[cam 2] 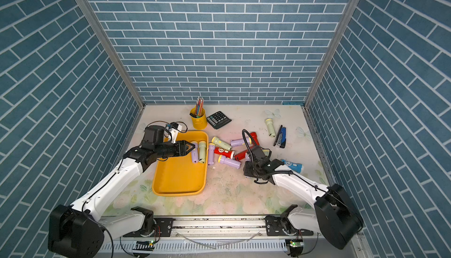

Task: Put the flashlights into the storage boxes
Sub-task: Pick up the flashlight from the center of the board.

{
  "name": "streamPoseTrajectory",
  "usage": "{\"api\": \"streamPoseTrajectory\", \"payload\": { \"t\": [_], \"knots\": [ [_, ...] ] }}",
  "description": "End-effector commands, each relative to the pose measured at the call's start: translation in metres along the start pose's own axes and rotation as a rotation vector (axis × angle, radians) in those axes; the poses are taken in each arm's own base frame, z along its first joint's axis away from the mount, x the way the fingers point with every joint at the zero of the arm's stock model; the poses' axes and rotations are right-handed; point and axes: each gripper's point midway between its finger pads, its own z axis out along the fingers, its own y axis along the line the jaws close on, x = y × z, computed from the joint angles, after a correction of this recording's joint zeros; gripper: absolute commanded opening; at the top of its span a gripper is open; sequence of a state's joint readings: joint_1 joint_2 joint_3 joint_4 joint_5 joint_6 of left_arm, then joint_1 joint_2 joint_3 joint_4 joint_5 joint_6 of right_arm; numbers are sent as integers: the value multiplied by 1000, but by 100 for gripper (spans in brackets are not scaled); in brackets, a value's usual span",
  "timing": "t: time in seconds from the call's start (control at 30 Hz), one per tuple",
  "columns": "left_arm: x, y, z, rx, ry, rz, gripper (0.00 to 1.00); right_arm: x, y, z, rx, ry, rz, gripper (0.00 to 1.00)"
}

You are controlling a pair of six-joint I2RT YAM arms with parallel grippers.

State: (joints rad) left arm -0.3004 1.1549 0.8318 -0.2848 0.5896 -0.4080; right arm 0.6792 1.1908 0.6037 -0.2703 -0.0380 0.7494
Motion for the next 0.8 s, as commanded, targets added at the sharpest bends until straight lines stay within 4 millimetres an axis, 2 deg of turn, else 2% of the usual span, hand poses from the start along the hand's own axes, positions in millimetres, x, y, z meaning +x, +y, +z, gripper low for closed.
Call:
{"api": "streamPoseTrajectory", "payload": {
  "t": [0.0, 0.2, 0.33, 0.5, 0.6, 0.77],
  "knots": [
    [-11, -36, 2, 175, -74, 80, 54, -32, 35, -16, -196, -190, -90, 23],
    [-16, -75, 5, 342, -140, 185, 54, -46, 70, -49, -441, -437, -294, 16],
    [-10, -101, 7, 441, -134, 269, 54, -43, 90, -67, -547, -518, -466, 12],
    [-3, -112, 13, 470, -151, 330, 54, -39, 104, -72, -599, -505, -563, 12],
    [-2, -118, 13, 502, -163, 359, 54, -42, 110, -71, -629, -503, -545, 12],
    [13, -133, 22, 535, -116, 446, 54, -44, 124, -69, -705, -489, -523, 11]
  ]
}}
